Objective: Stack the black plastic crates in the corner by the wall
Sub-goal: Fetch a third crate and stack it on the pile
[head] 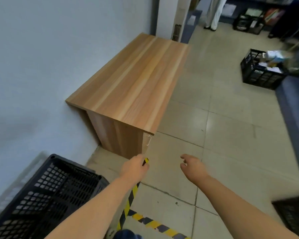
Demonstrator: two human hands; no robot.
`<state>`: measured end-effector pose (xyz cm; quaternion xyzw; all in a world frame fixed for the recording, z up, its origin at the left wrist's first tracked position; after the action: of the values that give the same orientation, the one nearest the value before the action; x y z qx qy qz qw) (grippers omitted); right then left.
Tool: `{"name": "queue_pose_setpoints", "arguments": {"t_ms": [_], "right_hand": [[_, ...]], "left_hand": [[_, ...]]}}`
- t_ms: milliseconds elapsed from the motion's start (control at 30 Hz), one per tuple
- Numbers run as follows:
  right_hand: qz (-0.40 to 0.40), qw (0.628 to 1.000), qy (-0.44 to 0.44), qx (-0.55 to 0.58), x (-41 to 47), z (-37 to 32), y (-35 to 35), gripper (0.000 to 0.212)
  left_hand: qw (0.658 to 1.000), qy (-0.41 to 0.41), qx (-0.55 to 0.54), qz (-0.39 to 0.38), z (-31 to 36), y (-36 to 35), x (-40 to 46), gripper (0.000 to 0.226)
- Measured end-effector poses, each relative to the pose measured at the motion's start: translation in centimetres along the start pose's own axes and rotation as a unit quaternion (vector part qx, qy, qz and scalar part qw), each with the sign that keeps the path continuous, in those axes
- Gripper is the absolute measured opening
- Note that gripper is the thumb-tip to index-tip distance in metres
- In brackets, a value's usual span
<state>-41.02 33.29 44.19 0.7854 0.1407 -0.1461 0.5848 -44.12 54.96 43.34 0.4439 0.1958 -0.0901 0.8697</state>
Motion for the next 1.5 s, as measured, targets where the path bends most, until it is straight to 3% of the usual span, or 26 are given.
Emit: {"name": "queue_pose_setpoints", "arguments": {"t_ms": [233,433,533,900,1233,1500], "right_hand": [[0.029,0.990,-0.124,0.052,-7.5,15.8,2.9,0.040],[0.069,0.960,-0.243,0.122,-14.5,26.9,3.9,0.038],[0.084,0.943,-0.292,0.138,-17.3,31.2,4.4,0.038],[0.142,0.872,-0.433,0.177,-21.4,42.7,8.3,0.040],[0.168,0.790,-0.540,0.235,-19.6,50.5,10.8,0.039],[0.187,0.740,-0.590,0.265,-21.1,57.9,10.3,0.037]], "left_hand": [[0.994,-0.067,0.068,-0.055,11.7,-8.4,-1.3,0.042],[0.978,-0.144,0.100,-0.111,20.4,-14.8,-1.4,0.022],[0.969,-0.184,0.111,-0.124,24.7,-17.5,-1.2,0.029],[0.914,-0.314,0.187,-0.178,40.1,-25.0,3.6,0.034],[0.864,-0.392,0.236,-0.209,52.7,-30.5,11.3,0.032],[0.829,-0.428,0.247,-0.260,60.6,-38.9,10.9,0.031]]}}
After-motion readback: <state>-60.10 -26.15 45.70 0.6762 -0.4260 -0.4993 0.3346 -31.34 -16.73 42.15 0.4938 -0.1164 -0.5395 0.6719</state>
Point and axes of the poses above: each hand's wrist, its own x-axis towards the middle knuckle, its own y-axis out of the back of the hand, z = x × y, the point moved 1 cm from there along x, towards the middle knuckle, and after that the axes turned 1 degree about -y, right-handed, at the moved point
